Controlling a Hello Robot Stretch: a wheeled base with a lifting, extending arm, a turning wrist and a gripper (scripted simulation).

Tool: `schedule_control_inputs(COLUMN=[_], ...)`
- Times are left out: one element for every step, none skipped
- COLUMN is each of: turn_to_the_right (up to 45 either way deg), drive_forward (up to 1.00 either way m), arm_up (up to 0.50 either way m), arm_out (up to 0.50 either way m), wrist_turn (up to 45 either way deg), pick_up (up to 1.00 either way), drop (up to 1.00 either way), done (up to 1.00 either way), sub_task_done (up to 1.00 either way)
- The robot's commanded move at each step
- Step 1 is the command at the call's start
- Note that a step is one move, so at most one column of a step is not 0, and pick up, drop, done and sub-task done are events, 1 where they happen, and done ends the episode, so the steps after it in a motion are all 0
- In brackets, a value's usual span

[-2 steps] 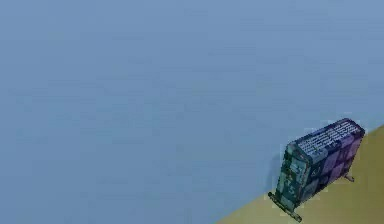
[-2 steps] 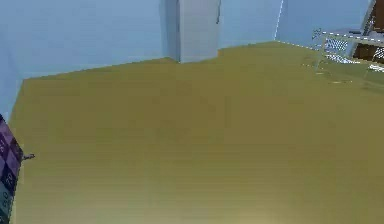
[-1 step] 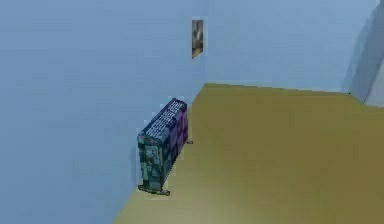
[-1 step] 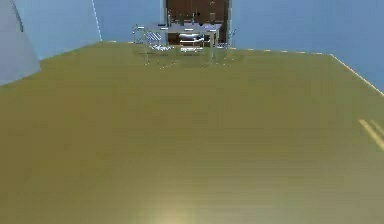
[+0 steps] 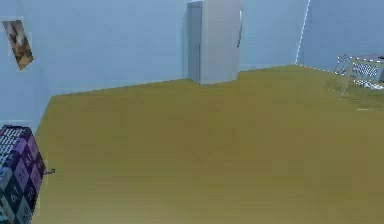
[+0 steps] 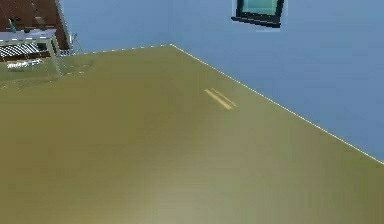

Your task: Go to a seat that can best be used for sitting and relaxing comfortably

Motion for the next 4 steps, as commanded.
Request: schedule_control_inputs(turn_to_the_right=[0.0,45.0,15.0,0.0], drive_forward=[0.05,0.00,0.00,1.00], arm_up=[0.00,0.00,0.00,0.00], arm_out=[0.00,0.00,0.00,0.00], wrist_turn=[0.0,0.0,0.0,0.0], pick_up=[0.00,0.00,0.00,0.00], drop=[0.00,0.00,0.00,0.00], done=[0.00,0.00,0.00,0.00], sub_task_done=[0.00,0.00,0.00,0.00])
